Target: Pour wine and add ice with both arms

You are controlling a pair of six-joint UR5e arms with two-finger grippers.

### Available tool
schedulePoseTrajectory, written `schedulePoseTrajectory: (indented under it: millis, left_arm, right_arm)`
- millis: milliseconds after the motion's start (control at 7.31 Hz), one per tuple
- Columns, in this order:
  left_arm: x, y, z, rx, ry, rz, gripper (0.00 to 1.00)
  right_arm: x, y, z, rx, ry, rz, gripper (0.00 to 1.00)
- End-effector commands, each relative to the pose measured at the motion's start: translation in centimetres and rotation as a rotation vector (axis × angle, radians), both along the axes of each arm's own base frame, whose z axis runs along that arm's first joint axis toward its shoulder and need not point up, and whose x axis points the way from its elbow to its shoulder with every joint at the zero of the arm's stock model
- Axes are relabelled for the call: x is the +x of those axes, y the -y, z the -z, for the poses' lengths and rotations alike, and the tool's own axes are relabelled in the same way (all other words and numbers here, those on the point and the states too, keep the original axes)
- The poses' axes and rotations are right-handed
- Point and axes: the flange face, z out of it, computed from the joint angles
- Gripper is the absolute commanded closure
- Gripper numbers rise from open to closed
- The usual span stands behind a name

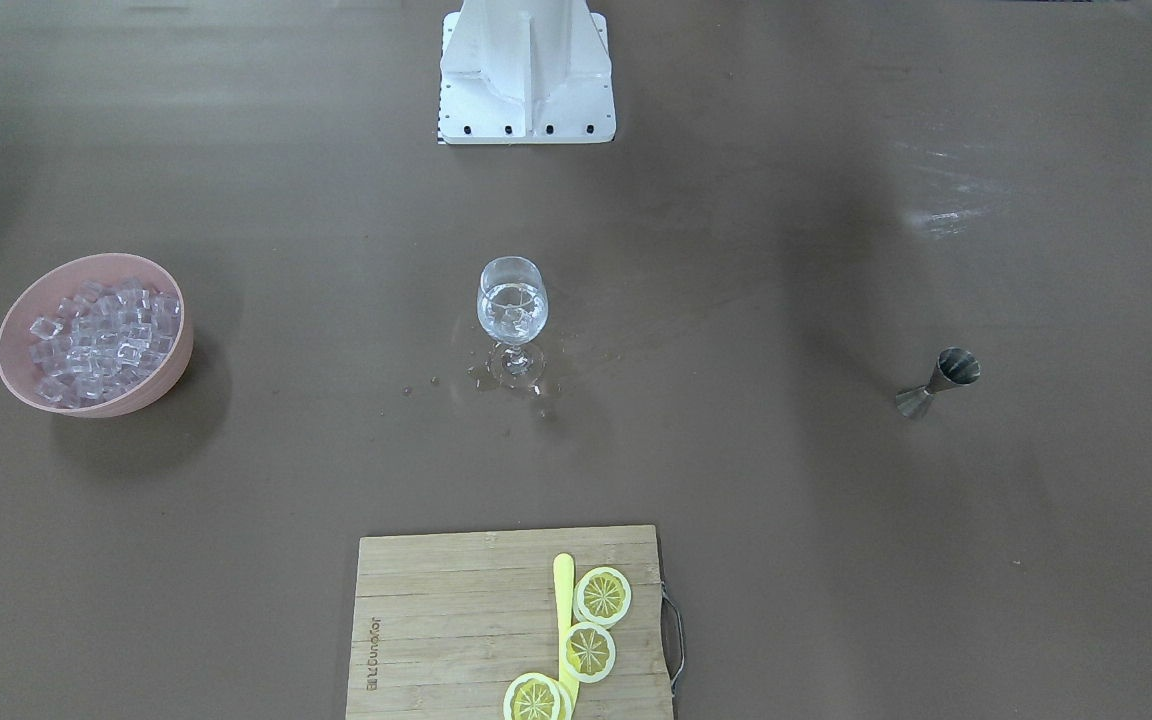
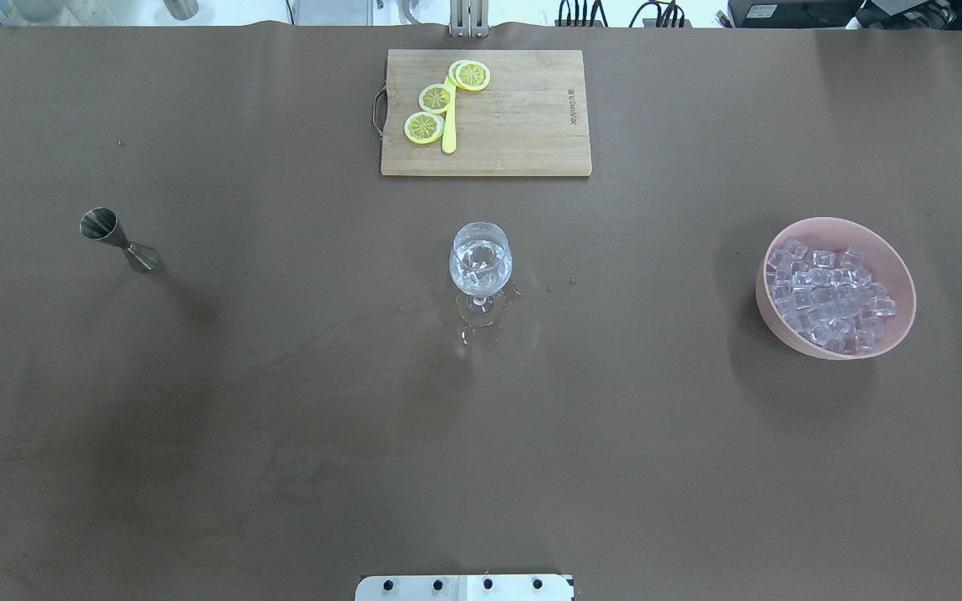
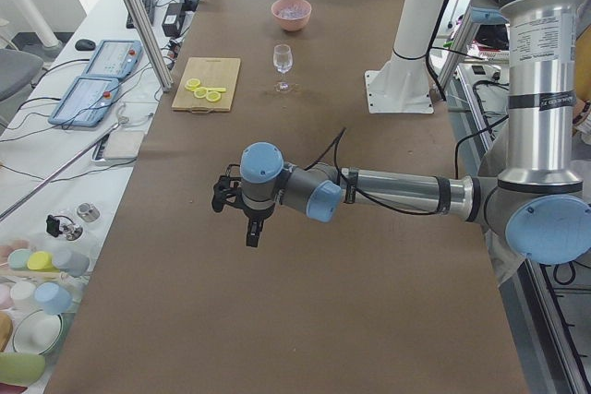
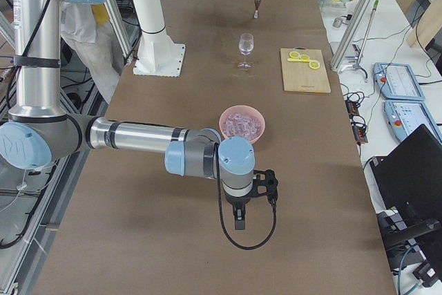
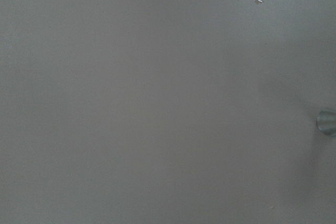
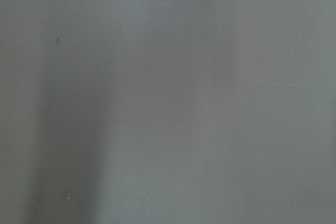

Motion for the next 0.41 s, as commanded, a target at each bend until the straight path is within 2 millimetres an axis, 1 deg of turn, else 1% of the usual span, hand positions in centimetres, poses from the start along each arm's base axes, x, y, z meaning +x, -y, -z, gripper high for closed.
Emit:
schedulePoseTrajectory:
  millis: [0,137,273]
  left_arm:
    - [-0.6,0.0,-1.2,-0.01,0.059,0.025,0.02]
    - [-1.2,-0.3,-1.5,-0.008,0.079,0.042,0.02]
    - [-2.8,-0.9,-2.2,-0.021,0.078,0.073,0.02]
  right_arm:
    - [-2.4,0.8,-0.1,-0.003,-0.004,0.056,0.0]
    - [-2.9,0.8,0.3,0.003,0.006,0.062,0.0]
    - [-2.9,0.8,0.3,0.004,0.003,0.064,0.0]
